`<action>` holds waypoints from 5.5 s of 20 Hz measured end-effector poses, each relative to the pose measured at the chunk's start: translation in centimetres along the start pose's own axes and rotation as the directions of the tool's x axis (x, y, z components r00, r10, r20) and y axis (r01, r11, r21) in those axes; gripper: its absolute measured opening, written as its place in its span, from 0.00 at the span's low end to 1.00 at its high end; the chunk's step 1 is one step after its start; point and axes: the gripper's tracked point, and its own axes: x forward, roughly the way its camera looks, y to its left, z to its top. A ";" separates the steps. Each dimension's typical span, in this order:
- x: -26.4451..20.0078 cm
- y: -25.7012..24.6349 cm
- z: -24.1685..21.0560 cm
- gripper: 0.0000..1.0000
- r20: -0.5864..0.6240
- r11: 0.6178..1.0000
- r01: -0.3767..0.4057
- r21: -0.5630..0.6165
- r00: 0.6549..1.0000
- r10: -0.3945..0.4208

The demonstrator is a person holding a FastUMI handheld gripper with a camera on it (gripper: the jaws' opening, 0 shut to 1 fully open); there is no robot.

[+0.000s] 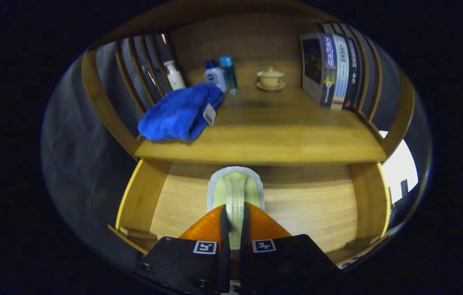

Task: Pull open the drawer, take out the items inside it, and place them on the countertop above the cabinet.

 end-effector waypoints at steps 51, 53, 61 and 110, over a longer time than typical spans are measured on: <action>0.2 -0.2 14.8 0.98 0.401 0.997 -0.016 0.077 0.916 -0.016; -3.1 1.2 14.3 0.98 0.448 0.997 -0.037 0.064 0.894 0.004; -8.4 8.8 6.5 0.98 0.536 0.992 -0.119 -0.038 0.835 0.121; 0.0 -3.2 -10.6 0.98 0.579 0.971 0.237 -0.038 0.797 -0.171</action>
